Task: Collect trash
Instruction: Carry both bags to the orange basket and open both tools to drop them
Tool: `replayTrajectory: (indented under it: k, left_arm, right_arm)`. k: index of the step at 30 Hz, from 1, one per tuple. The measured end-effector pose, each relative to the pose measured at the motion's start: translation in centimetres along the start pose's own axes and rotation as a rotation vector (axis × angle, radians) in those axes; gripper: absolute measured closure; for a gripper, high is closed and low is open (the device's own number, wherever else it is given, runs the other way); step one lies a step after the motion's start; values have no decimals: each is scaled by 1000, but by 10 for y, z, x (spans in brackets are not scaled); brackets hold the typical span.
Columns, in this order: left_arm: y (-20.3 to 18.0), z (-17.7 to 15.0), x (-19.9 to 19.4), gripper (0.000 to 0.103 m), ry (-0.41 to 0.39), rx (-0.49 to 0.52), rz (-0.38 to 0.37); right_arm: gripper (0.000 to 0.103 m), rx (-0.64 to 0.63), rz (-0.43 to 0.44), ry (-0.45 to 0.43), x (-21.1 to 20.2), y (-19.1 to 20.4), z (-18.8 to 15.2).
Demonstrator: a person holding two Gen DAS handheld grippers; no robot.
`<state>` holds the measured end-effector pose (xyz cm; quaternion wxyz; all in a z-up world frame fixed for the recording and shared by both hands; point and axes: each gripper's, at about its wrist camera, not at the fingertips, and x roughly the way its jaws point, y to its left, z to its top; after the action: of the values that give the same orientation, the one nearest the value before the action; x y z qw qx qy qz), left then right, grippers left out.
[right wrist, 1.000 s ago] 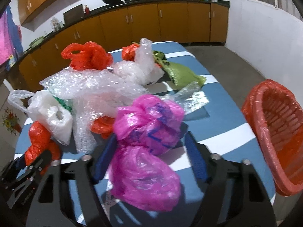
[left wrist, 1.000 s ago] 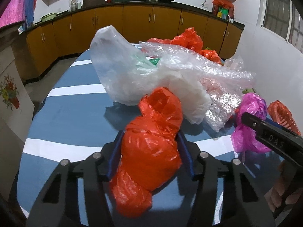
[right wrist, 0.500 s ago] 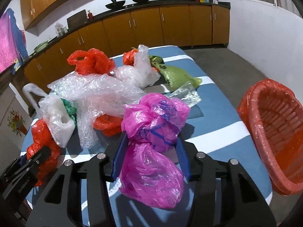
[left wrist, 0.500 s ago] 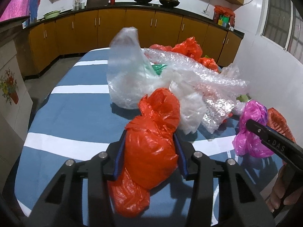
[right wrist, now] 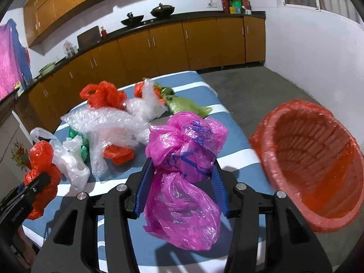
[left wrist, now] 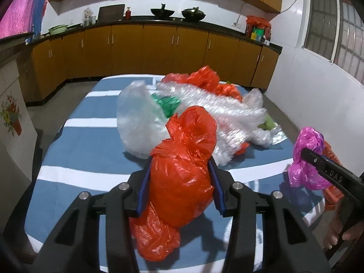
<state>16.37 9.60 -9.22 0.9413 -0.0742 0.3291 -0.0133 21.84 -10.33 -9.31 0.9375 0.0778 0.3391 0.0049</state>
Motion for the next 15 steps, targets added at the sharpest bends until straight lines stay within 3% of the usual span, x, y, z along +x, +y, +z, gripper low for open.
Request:
replayTrajectory:
  k: [6,15]
  left_arm:
    - [-34,20,-10,58,-37,17,-76]
    - [-119,39,3,58,-26,107,-226]
  right_arm:
    - [53,39,-53,-47,-21,-34,8]
    - [53,107,-213,-111,-56,-102,19]
